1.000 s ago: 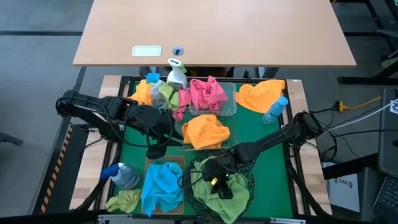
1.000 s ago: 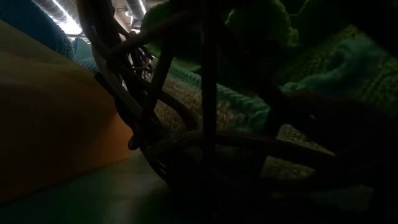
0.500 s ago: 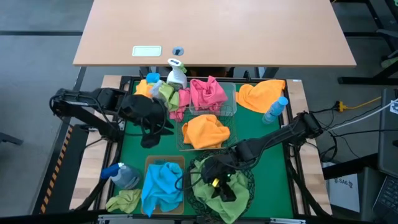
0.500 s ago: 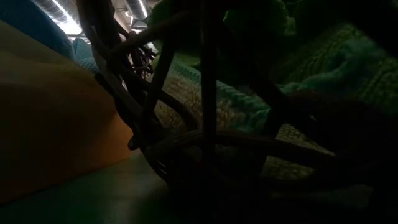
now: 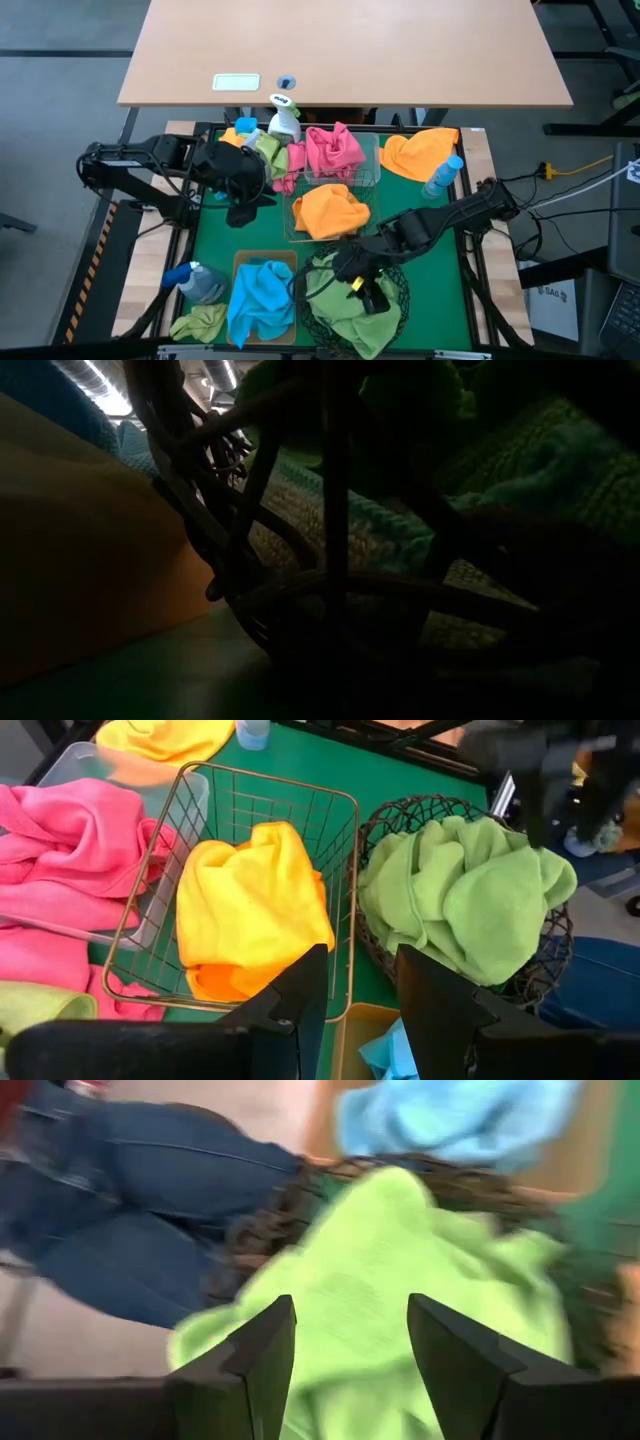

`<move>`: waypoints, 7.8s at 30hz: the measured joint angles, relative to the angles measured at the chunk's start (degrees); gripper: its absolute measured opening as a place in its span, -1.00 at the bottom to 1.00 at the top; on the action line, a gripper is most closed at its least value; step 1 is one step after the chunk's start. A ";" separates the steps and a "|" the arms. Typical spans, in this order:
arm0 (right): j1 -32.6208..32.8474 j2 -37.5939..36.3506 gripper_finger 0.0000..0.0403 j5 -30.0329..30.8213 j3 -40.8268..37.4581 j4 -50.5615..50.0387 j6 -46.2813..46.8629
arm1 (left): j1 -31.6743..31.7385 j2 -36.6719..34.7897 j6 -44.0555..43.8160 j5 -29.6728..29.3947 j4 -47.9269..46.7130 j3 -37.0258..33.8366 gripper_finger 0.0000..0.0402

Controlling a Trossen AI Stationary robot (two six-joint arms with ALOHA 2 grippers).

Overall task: Sort microfiber towel by color & place in baskets
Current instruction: Put the orange microfiber towel into the gold wire basket

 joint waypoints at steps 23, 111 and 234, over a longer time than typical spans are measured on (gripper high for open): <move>-23.78 -3.13 -0.03 15.84 10.20 -23.68 -19.02 | -0.04 0.02 0.15 -0.02 0.26 0.00 -0.43; -75.78 -2.95 -0.03 15.35 -52.39 22.06 -37.86 | -0.05 0.06 0.02 -9.05 0.22 0.00 -0.43; -31.47 8.74 -0.50 9.37 5.14 0.25 -34.71 | 22.88 -18.73 3.06 -24.50 -22.88 0.00 -0.43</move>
